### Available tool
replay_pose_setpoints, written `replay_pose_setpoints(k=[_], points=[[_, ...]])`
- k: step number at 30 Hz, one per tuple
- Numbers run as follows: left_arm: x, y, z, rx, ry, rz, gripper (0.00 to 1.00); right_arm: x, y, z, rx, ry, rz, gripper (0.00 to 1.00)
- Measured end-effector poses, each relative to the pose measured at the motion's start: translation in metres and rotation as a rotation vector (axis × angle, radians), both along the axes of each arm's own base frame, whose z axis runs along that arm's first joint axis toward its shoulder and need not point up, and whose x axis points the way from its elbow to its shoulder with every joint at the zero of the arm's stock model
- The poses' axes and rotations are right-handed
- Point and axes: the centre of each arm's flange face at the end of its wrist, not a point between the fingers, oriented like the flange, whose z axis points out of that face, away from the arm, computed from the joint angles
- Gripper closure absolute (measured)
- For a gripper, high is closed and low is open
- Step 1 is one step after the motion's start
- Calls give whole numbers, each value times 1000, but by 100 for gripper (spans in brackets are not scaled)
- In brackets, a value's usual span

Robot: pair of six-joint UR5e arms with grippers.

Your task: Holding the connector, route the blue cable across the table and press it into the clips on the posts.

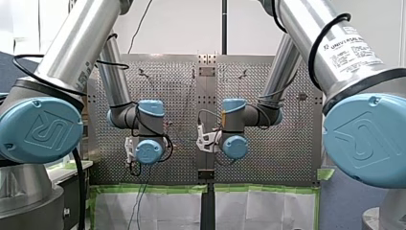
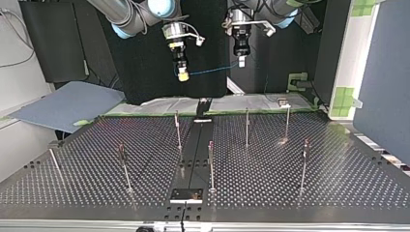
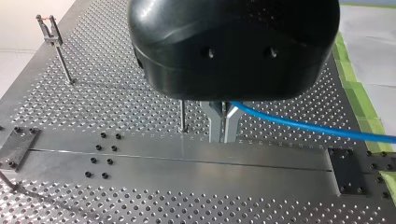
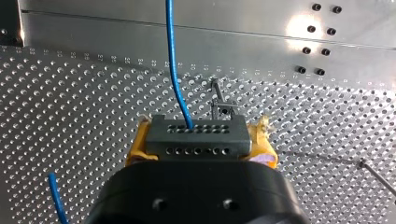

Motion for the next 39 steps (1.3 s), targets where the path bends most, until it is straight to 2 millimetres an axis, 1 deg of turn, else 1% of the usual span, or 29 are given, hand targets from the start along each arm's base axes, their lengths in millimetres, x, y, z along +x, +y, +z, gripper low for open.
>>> replay_pose_setpoints(k=[22,26,28,33,39], points=[[0,0,0,0,0,0,100,0,0,0,0,0,0,100],[0,3,-5,12,17,4,100,1,0,-2,1,8,1,100],[-1,5,-9,20,28,7,100,1,1,-6,10,21,1,100],[-3,8,-23,40,62,9,100,-3,6,-30,58,74,1,100],[-4,8,-27,45,71,9,100,-8,11,-59,100,118,2,100]])
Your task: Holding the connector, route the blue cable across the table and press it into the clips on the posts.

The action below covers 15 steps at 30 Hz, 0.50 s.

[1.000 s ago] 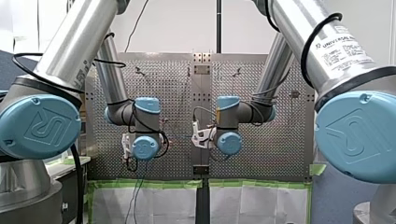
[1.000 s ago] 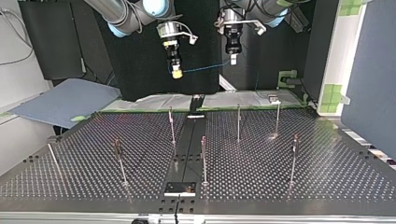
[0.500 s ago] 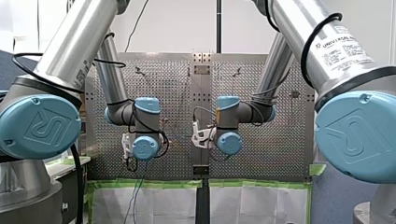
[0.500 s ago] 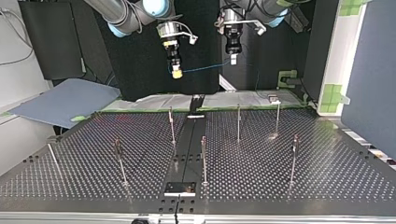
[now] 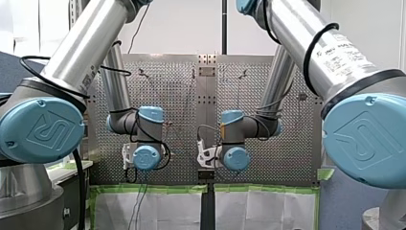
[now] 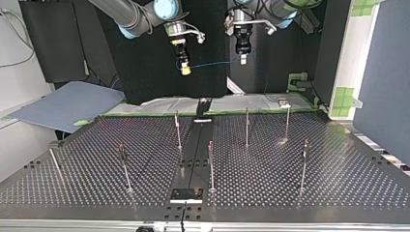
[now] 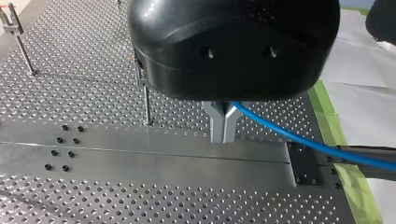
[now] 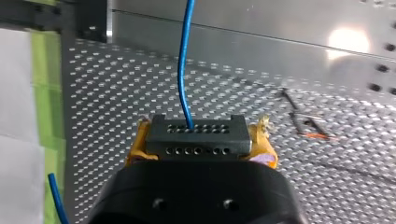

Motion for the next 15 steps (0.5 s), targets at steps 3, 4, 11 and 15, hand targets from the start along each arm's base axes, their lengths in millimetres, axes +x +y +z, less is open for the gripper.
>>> replay_pose_setpoints(k=[3,4,11,15], points=[[0,0,0,0,0,0,100,-2,2,-12,16,17,0,100],[0,0,0,0,0,0,100,-3,3,-14,19,20,0,100],[-2,1,-2,7,4,0,100,-4,4,-19,26,27,0,100],[-6,2,-9,30,10,-1,100,-4,4,-19,26,27,0,100]])
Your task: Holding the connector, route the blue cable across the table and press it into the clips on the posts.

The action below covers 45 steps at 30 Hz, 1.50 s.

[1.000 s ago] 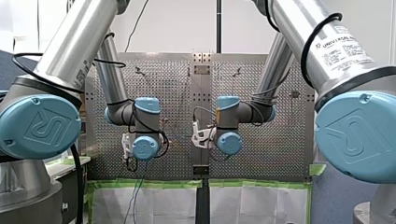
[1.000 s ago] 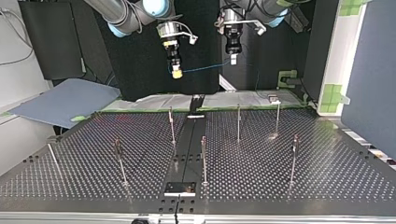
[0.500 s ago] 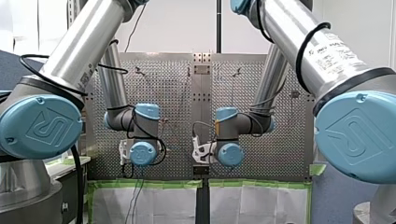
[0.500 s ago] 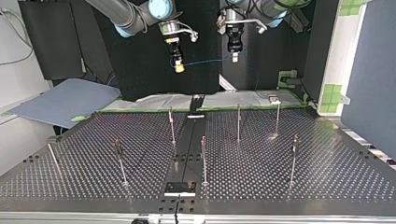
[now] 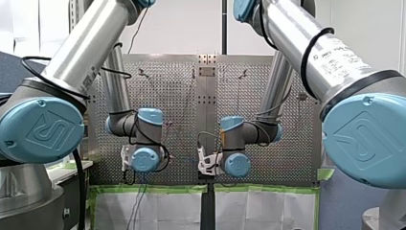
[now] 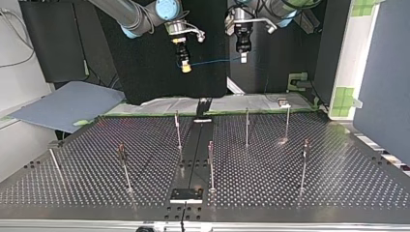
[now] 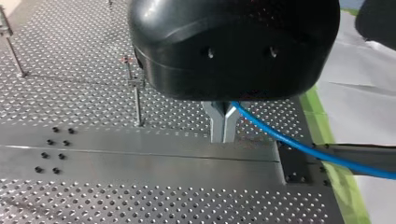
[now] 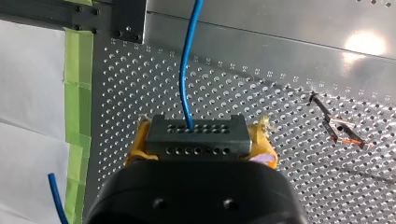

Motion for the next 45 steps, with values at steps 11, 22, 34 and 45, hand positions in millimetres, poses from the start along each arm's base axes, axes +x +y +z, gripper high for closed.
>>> replay_pose_setpoints(k=[11,22,34,45], points=[[-1,0,-3,10,0,-1,100,0,0,0,0,0,0,100],[-3,0,-2,12,-1,-3,100,0,-2,2,-3,1,-5,100],[-13,8,20,20,8,15,100,21,-33,64,-68,-39,-32,100],[9,12,59,-18,-37,117,100,44,-37,128,-59,-148,59,100]])
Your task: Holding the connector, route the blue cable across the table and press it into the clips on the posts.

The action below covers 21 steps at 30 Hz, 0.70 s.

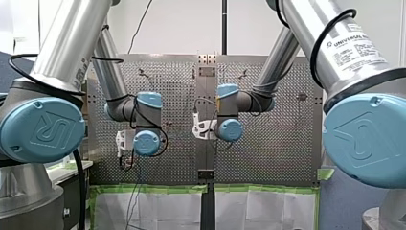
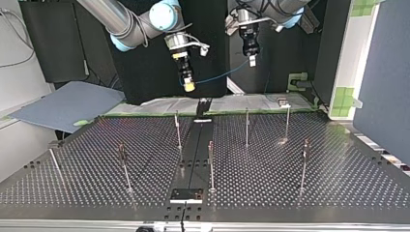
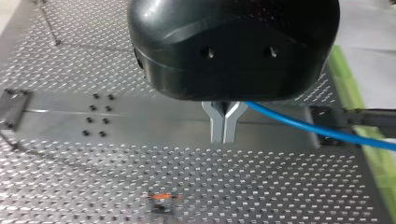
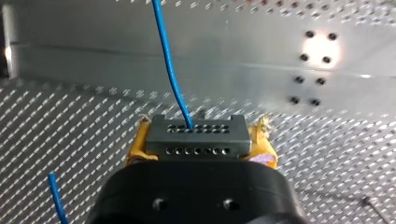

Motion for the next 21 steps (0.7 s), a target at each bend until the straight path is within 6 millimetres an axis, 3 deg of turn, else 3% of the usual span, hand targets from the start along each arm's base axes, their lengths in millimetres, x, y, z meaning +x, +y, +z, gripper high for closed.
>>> replay_pose_setpoints(k=[8,17,21], points=[[21,-7,38,-54,-56,19,100,22,1,55,-35,-54,79,100],[34,0,77,-78,-95,92,100,35,4,127,-73,-118,111,100],[37,4,91,-82,-105,109,100,41,6,138,-70,-117,122,100]])
